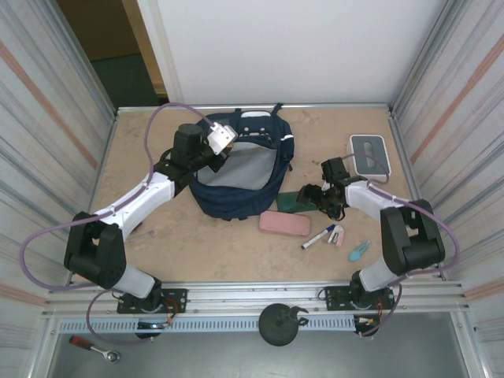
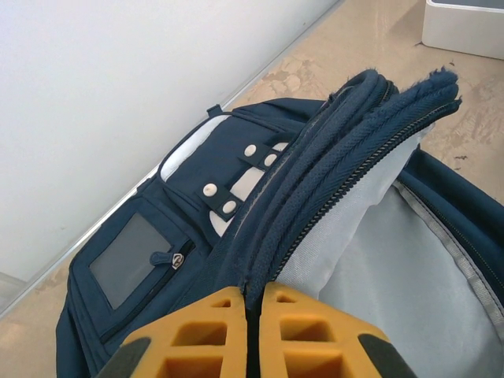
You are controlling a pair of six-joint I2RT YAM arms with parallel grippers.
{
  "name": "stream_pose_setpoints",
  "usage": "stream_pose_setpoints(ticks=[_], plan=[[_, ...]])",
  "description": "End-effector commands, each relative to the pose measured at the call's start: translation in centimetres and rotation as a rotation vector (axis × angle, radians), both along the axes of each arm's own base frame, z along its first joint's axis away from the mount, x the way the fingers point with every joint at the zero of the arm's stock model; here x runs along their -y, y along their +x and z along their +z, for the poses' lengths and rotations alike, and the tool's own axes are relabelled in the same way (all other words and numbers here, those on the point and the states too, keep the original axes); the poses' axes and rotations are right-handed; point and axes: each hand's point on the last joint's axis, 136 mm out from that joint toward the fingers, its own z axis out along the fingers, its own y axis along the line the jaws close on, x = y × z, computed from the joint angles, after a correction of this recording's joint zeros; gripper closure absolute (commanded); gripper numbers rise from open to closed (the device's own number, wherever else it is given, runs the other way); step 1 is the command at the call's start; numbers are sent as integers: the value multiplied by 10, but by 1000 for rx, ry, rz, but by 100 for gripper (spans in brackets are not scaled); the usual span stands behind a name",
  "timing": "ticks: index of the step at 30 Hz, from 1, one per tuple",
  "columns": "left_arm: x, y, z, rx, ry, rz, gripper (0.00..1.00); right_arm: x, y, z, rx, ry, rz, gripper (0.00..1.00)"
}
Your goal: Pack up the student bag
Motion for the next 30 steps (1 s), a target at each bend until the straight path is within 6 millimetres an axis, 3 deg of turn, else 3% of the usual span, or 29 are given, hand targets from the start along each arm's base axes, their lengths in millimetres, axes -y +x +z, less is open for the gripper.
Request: stream_pose_setpoints(ticks=[1, 6, 9, 14, 20, 24, 30], plan=[[3, 6, 32, 67, -71, 24, 100, 1, 47, 20, 123, 4, -41, 7], [2, 8, 30, 40, -83, 46, 100, 1, 95, 22, 168, -37, -58, 5], [1, 7, 30, 27, -95, 55, 100, -4, 109, 17, 158, -54, -54, 4], [3, 4, 30, 26, -91, 53, 100, -2, 103, 6, 142, -210, -52, 3], [8, 2, 22, 17, -66, 31, 100, -21, 95, -7, 128, -267, -18, 1], [9, 1, 19, 14, -49, 23, 100, -2, 85, -15, 89, -335, -25, 1], [8, -1, 22, 23, -50, 21, 100, 35, 70, -5, 66, -346, -48, 5]])
